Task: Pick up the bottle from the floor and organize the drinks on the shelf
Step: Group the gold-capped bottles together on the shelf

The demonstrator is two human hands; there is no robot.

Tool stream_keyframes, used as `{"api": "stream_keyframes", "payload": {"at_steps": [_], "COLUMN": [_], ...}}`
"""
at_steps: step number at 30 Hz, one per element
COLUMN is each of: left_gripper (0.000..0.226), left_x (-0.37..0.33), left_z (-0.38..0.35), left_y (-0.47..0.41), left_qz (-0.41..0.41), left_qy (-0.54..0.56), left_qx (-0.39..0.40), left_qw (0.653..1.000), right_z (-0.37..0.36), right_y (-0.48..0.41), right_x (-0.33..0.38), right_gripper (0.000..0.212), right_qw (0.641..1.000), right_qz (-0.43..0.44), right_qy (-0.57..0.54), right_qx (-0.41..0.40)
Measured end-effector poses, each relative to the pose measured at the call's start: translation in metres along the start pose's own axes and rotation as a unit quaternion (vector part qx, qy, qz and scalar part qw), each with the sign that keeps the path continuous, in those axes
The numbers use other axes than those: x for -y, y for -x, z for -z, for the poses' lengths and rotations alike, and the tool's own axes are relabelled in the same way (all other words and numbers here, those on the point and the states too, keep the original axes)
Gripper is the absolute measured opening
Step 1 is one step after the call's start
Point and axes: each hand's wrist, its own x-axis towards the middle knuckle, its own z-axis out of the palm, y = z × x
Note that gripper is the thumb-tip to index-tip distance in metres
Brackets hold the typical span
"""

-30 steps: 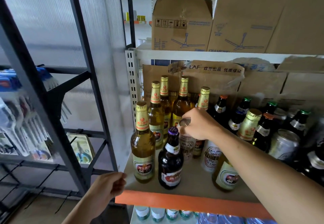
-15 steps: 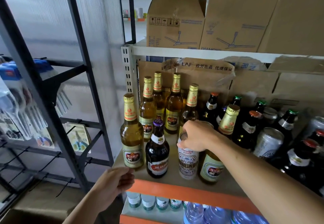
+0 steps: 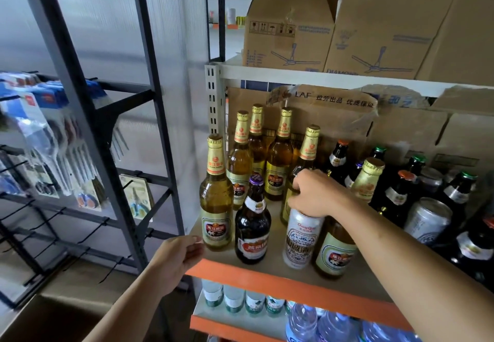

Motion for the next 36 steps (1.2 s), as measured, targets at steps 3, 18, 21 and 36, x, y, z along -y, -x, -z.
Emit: {"api": "stream_keyframes", "payload": {"at_steps": [3,18,21,36], "left_gripper": [0.02,0.021,0.023,0.03], "left_x": [-0.004,-0.007,-0.007,-0.039], "left_z": [0.006,0.007,0.007,0.013], "left_y": [-0.008,-0.044,-0.049,-0.067], "left_qz": [0.009,0.053,0.06,0.052], "left_qy": [0.018,-0.054,-0.07,0.038], "left_qx": [-0.004,0.003,0.001,0.058], "left_qw": [1.0,0.997,0.996,0.996], "right_z": [0.012,0.008,0.002,0.028], "right_y": [-0.006,-0.052,-0.056,-0.074], "right_x": [0.014,0.111,0.114,0.107], "right_gripper": [0.025,0.042,0.045,0.013], "right_qw": [0.99,0.933,0.93,0.856], "right_qz": [0.025,0.159,0.152,0.054], "right_qy": [-0.091,-0.312,-0.319,-0.464], "right_qx": [-0.103,-0.086,-0.095,-0.223]}}
